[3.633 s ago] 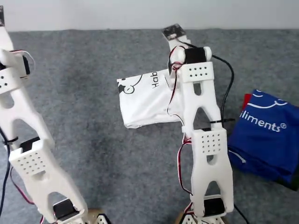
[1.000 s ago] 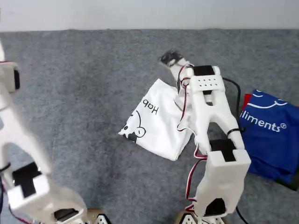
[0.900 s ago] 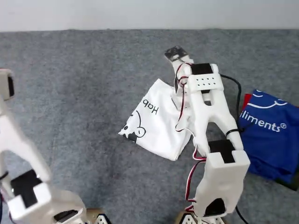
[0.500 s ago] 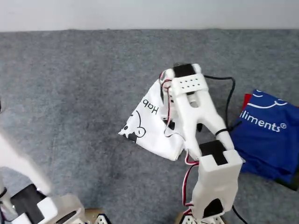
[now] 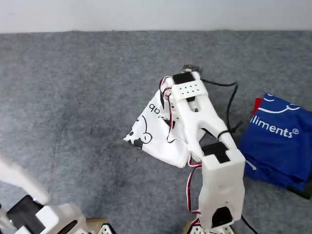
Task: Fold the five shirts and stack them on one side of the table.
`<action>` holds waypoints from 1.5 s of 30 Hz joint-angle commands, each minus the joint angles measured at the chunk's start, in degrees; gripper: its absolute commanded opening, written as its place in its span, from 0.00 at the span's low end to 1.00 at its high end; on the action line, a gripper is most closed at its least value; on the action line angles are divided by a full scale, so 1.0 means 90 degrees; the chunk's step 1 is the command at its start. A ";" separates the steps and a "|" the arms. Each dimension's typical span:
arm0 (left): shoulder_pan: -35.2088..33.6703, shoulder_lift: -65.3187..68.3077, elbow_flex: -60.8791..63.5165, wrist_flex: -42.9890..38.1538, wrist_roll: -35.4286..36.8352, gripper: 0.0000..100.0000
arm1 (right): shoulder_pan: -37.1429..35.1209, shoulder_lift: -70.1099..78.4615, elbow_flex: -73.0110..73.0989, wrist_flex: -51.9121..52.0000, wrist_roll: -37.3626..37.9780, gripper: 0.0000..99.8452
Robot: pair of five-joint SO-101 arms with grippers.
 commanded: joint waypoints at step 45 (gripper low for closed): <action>-0.0029 -0.0283 -0.0083 0.0107 -0.0117 0.01 | 0.1529 -0.3189 -0.1338 0.2056 0.2413 0.01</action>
